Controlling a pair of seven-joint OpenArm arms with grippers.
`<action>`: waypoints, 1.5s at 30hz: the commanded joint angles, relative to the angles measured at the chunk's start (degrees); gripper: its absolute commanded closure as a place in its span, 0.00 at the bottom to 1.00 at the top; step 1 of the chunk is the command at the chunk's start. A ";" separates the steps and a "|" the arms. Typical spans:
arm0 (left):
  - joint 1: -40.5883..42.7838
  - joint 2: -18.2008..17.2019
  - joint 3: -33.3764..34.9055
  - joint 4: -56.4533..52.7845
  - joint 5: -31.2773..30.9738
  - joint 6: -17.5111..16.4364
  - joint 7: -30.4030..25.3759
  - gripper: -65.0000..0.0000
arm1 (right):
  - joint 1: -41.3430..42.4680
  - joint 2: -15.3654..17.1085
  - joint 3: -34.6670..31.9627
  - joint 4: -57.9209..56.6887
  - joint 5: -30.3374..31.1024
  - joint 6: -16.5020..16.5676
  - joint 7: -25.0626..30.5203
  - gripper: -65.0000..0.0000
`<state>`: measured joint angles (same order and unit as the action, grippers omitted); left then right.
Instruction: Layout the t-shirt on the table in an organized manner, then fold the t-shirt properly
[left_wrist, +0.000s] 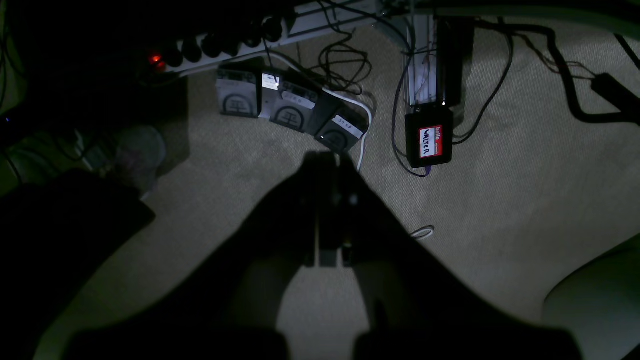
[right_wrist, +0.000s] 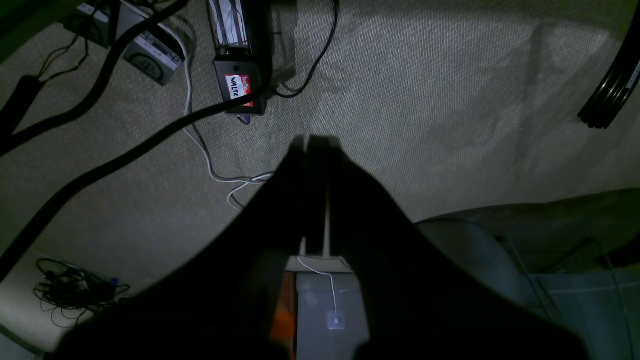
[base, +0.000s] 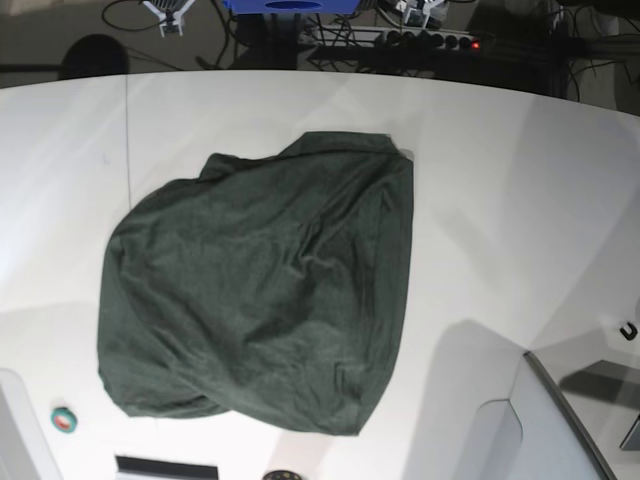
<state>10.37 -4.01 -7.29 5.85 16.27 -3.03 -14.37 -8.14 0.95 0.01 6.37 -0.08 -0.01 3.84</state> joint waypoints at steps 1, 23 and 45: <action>0.57 -0.25 0.12 -0.09 -0.14 -0.01 -0.18 1.00 | -0.34 0.24 0.12 0.00 0.12 0.41 -0.10 1.00; 25.98 -2.89 0.12 42.90 -0.40 -0.36 -0.53 1.00 | -36.03 -0.38 9.53 67.87 0.12 0.14 -21.90 1.00; 22.55 -5.18 0.04 82.20 -31.88 -0.36 23.56 1.00 | -34.19 -0.82 -0.41 95.56 0.21 0.49 -21.99 1.00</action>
<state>32.16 -8.84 -7.07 87.15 -15.84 -3.16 10.41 -41.67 -0.01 -0.47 101.01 0.05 0.58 -18.72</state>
